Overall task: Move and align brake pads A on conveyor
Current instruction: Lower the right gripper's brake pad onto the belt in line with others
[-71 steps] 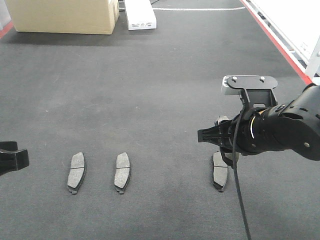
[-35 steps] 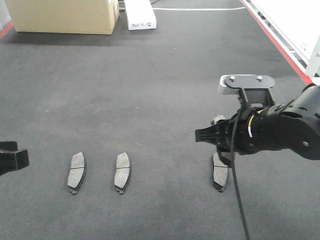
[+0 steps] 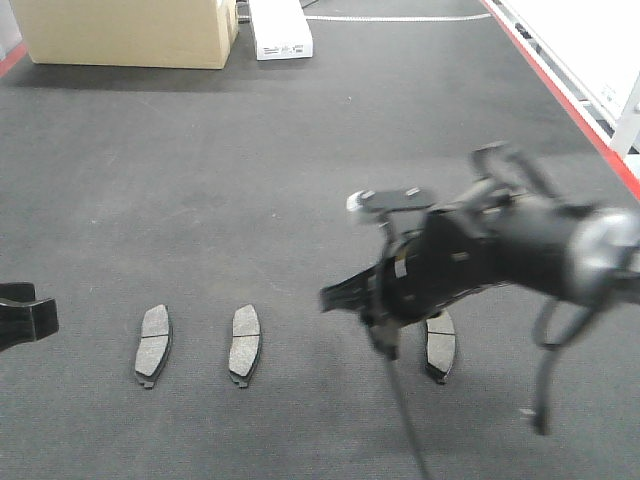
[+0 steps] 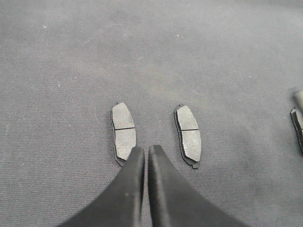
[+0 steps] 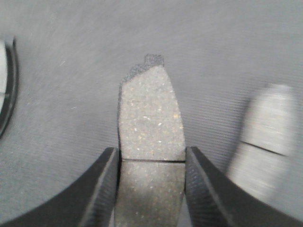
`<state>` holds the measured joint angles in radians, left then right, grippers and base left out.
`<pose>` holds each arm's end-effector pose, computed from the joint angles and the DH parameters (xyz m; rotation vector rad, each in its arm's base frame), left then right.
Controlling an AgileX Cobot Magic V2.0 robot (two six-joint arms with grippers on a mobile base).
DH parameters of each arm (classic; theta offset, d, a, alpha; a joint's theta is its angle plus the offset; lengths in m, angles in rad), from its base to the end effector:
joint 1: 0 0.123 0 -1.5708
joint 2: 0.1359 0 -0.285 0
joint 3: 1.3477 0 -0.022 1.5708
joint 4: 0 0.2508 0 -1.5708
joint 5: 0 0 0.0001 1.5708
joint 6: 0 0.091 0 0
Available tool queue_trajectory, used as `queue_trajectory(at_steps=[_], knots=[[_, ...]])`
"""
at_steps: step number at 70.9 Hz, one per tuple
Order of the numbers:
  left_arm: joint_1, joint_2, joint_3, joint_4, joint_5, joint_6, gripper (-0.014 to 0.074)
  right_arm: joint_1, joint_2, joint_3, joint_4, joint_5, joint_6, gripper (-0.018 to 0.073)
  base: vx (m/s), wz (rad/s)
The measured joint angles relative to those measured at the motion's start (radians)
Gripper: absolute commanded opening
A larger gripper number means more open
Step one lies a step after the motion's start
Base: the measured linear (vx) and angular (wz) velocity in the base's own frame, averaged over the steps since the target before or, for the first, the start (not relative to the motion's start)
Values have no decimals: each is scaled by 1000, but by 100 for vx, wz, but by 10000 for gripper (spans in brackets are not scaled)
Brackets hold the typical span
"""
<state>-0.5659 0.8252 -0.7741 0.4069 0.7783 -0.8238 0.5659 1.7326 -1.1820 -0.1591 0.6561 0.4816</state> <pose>0.1431 -0.0609 0.3313 -0.1034 2.2494 -0.2708 0.3067 0.1844 0.2217 -0.2523 2.6734 0.1613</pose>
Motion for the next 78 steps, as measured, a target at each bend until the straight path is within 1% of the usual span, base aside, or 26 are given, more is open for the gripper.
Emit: queue_trajectory(at_steps=[5, 16, 21, 28, 38, 46, 59, 66, 71, 78], knots=[[0, 0, 0, 0, 0, 0, -6, 8, 56, -29, 19, 0, -1, 8, 0, 0], [0, 0, 0, 0, 0, 0, -6, 8, 155, -75, 21, 1, 2, 12, 0, 0], [0, 0, 0, 0, 0, 0, -6, 7, 188, -93, 30, 0, 21, 15, 0, 0], [0, 0, 0, 0, 0, 0, -6, 7, 220, -112, 46, -1, 48, 18, 0, 0], [0, 0, 0, 0, 0, 0, -6, 7, 232, -117, 60, 1, 51, 38, 0, 0], [0, 0, 0, 0, 0, 0, -6, 7, 238, -118, 67, 1, 51, 104, 0, 0], [0, 0, 0, 0, 0, 0, -6, 7, 242, -118, 71, 7, 51, 271, 0, 0], [0, 0, 0, 0, 0, 0, -6, 7, 242, -118, 72, 11, 52, 335, 0, 0], [0, 0, 0, 0, 0, 0, -6, 7, 242, -119, 73, 13, 52, 356, 0, 0], [0, 0, 0, 0, 0, 0, -6, 7, 241, -133, 74, 37, 52, 360, 0, 0]])
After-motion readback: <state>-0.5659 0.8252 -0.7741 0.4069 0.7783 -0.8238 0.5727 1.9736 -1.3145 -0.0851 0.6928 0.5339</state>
